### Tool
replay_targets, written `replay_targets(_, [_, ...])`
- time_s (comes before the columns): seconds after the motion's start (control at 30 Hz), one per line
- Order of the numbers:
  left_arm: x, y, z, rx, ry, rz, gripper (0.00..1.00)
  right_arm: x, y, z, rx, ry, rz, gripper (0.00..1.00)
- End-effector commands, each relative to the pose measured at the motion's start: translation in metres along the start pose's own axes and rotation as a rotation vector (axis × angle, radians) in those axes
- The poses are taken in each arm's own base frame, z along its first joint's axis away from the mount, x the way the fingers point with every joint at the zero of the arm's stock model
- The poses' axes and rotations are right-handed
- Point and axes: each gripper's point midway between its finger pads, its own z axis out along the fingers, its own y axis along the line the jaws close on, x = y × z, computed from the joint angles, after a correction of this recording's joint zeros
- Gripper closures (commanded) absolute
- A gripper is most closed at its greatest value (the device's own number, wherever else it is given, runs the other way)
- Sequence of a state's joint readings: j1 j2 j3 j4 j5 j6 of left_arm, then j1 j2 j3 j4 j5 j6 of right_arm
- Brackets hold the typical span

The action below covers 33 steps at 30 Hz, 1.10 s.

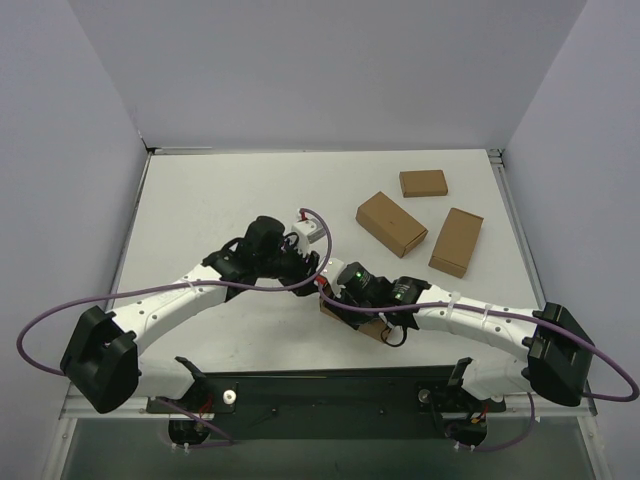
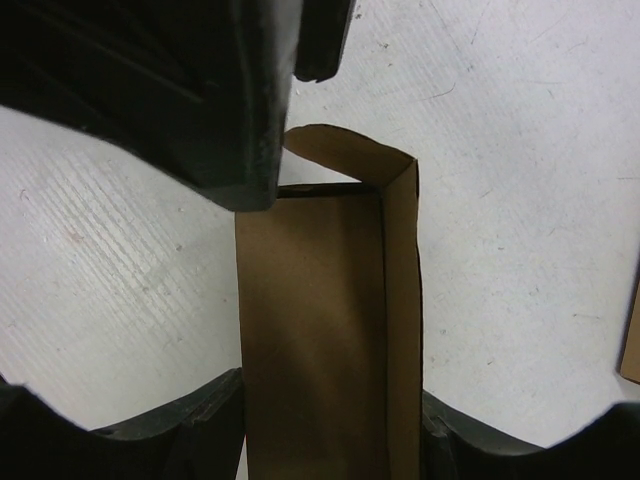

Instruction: Fold the paper box

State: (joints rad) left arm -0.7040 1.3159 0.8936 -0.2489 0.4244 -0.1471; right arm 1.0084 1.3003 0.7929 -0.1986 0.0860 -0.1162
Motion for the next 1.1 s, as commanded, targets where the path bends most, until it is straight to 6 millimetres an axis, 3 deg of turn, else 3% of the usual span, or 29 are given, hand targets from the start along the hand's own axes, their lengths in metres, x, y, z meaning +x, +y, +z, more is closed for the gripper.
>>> replay_targets(0.0, [-0.025, -0.002, 0.002, 0.006, -0.080, 0.011, 0.50, 0.031, 0.001, -0.002, -0.010, 0.103, -0.009, 0.55])
replay_targets(0.5, [-0.030, 0.007, 0.016, -0.016, -0.074, -0.014, 0.61, 0.032, 0.003, 0.000, -0.020, 0.105, -0.011, 0.56])
replay_targets(0.77, [-0.032, 0.005, 0.019, -0.003, -0.070, -0.020, 0.78, 0.032, 0.003, 0.000, -0.020, 0.105, -0.011, 0.56])
replay_targets(0.93, [-0.030, 0.001, 0.021, 0.013, -0.061, -0.041, 1.00, 0.033, 0.000, 0.001, -0.003, 0.109, -0.010, 0.56])
replay_targets(1.07, [-0.023, -0.004, 0.021, 0.003, -0.042, -0.082, 1.00, 0.034, -0.003, 0.001, 0.012, 0.114, -0.009, 0.57])
